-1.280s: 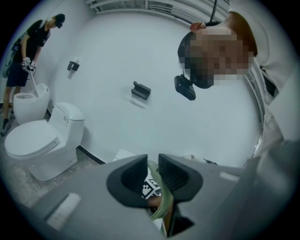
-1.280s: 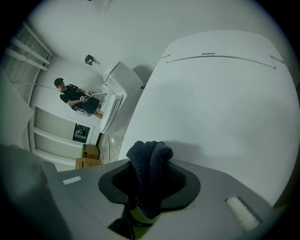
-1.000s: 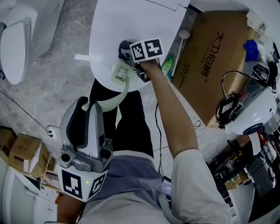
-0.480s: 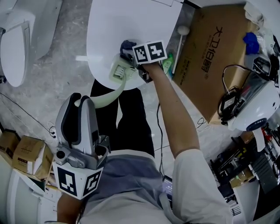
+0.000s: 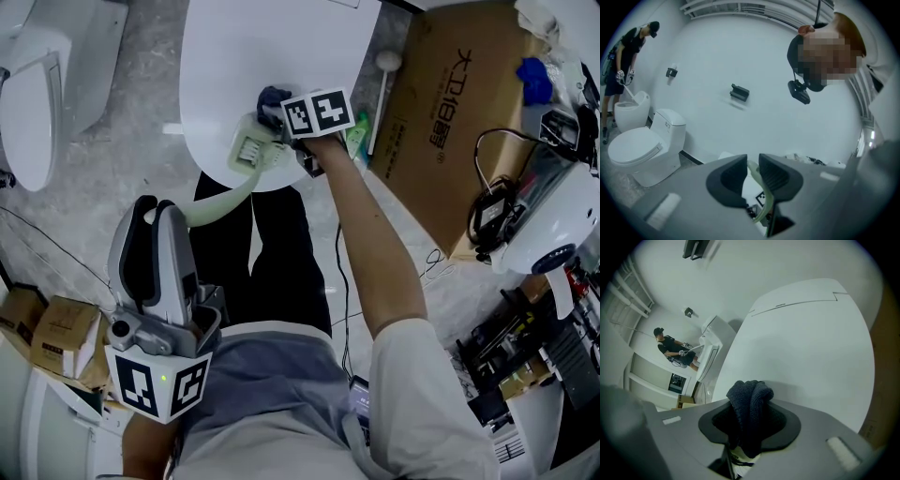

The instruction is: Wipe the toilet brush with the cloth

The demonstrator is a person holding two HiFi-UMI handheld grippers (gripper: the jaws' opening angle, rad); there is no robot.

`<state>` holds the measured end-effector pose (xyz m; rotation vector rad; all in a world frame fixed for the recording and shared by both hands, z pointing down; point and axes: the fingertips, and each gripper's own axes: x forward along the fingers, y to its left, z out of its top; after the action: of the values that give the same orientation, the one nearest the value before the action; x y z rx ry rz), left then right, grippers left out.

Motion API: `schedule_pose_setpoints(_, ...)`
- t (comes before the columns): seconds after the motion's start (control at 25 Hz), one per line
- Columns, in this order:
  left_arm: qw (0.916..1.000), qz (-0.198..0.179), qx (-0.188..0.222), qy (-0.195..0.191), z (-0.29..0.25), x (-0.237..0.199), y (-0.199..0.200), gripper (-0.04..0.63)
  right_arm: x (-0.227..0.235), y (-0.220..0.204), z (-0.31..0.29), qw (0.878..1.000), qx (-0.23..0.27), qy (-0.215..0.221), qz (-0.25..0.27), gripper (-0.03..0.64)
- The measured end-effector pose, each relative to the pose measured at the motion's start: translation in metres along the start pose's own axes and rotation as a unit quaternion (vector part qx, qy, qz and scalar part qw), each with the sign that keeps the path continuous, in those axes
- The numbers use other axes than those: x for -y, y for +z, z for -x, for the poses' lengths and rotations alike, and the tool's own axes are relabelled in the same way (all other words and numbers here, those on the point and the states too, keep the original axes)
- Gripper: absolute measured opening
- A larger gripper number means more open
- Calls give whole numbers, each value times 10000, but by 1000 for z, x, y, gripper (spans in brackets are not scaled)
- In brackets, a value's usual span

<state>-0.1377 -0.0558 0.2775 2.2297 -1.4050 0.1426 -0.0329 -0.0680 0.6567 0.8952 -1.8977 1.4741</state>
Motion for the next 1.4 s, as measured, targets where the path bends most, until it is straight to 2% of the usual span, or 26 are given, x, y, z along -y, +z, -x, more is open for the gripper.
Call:
schedule_pose_setpoints(0.36,9999,-76,39,73,1,0,0,0,9,-8,9,9998,154,-105,-114,120)
schedule_pose_setpoints(1.2,9993,-259,130,240,3,4,0,0,30,-41,37,9992,80,-344,167,118)
schedule_pose_setpoints(1.4,9980,-573,172,220,2,8,2,0,30,-48,40,9992,104,-355,137,120)
